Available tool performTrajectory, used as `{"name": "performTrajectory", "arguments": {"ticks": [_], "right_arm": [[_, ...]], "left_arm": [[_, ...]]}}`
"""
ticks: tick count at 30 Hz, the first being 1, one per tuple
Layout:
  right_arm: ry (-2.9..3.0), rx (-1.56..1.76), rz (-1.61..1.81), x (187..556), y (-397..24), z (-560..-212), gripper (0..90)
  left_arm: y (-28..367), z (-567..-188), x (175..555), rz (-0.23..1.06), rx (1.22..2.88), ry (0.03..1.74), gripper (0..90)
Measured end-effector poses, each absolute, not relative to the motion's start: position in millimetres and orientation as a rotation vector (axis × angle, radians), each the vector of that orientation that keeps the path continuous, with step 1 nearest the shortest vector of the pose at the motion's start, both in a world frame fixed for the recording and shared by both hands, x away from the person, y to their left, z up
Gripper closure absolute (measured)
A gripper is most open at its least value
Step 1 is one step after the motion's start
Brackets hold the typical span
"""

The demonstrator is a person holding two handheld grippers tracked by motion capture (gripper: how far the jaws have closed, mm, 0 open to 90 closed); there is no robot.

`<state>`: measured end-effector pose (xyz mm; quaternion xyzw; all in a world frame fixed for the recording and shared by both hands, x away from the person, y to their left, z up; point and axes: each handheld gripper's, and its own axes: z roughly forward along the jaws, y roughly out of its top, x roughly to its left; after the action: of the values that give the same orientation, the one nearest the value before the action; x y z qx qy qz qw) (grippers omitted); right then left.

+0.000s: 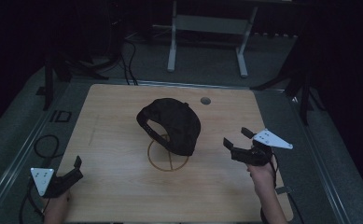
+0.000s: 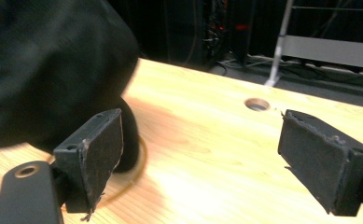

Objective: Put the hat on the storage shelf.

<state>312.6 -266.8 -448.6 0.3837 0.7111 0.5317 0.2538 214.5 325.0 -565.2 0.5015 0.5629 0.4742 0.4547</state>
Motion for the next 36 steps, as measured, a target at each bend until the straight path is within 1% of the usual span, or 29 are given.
{"name": "performTrajectory", "arguments": {"ticks": [10, 20, 27, 36], "right_arm": [[1.929, 1.109, 1.326, 307.5, -299.3, -477.7, 13.7], [1.868, 1.194, 1.311, 297.2, -326.5, -498.4, 13.8], [1.833, 1.235, 1.231, 290.2, -343.9, -514.6, 13.8], [1.797, 1.291, 1.167, 281.0, -366.8, -524.9, 14.1]], "left_arm": [[324.9, -565.2, 214.5, 1.171, 1.238, 1.389, 1.8], [324.9, -565.2, 214.5, 1.171, 1.238, 1.389, 1.8], [324.9, -565.1, 214.5, 1.17, 1.238, 1.39, 1.8], [324.9, -565.1, 214.7, 1.17, 1.237, 1.392, 1.8]]}}
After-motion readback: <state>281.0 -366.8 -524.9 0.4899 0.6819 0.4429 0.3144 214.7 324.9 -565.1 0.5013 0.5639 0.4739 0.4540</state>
